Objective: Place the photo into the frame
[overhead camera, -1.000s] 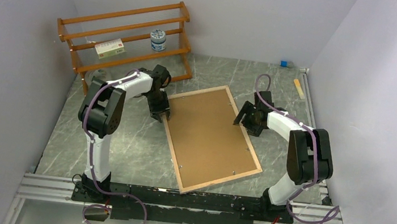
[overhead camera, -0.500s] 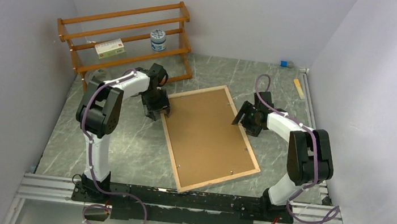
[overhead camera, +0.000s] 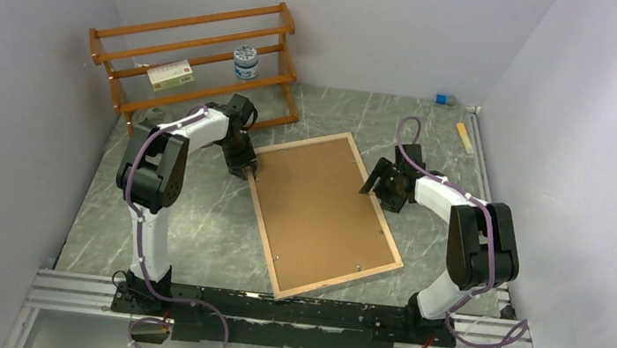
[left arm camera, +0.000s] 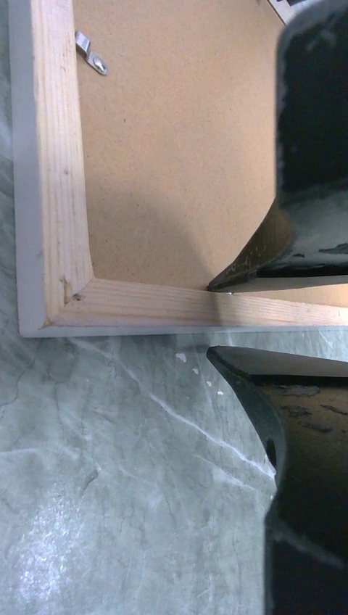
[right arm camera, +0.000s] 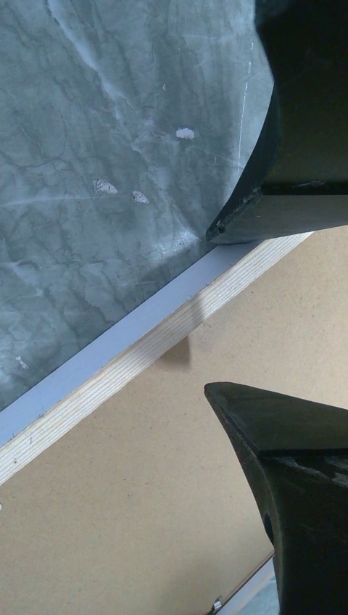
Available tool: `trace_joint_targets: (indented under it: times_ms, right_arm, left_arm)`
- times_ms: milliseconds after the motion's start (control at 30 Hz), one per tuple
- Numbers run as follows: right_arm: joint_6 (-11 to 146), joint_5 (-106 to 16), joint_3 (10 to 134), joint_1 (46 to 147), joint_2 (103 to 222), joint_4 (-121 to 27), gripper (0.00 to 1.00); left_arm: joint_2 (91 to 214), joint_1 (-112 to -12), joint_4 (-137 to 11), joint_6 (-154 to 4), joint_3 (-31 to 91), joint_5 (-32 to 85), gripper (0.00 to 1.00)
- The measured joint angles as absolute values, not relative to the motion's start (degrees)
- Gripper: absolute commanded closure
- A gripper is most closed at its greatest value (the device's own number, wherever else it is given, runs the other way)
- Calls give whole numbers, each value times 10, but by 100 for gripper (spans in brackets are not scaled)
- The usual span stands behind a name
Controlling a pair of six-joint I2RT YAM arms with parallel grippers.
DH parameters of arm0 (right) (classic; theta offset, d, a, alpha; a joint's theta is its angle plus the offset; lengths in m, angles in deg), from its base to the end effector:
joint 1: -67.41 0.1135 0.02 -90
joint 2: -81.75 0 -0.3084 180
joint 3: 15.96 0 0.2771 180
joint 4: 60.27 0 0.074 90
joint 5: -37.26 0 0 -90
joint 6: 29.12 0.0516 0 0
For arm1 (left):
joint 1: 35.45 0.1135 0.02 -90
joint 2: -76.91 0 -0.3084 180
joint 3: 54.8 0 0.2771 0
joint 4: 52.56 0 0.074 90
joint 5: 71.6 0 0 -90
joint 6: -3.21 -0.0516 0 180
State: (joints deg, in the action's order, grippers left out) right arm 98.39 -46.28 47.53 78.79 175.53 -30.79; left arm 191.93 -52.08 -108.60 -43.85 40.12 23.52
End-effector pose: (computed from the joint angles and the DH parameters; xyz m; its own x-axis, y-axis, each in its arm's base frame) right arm 0.3348 0.0733 0.1732 -0.8251 0.4511 -0.3402 0.3162 0.8677 0.3837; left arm 0.4209 -0.1305 0.1760 -0.8892 -0.4426 -0.1163 -0.4101 0.8835 -0.2266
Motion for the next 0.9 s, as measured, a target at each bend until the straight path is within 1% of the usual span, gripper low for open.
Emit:
trace_joint_targets:
  times_ms: [100, 200, 433, 633, 767, 900]
  right_arm:
    - [984, -462, 475, 788, 1755, -308, 28]
    - [984, -460, 475, 788, 1755, -309, 28]
    - [982, -449, 477, 787, 1760, -309, 28]
    - [979, -436, 483, 787, 1766, -310, 28]
    - [980, -437, 486, 787, 1766, -308, 29]
    - [980, -451, 490, 792, 1766, -300, 28]
  left_arm:
    - [1919, -523, -1082, -454, 401, 241, 65]
    - [1921, -523, -1081, -483, 401, 257, 69]
    - [1929, -519, -1095, -593, 411, 297, 71]
    - [1929, -516, -1108, -665, 412, 321, 62]
    - [1929, -510, -1115, -676, 412, 336, 59]
    - [1924, -497, -1103, -656, 408, 340, 48]
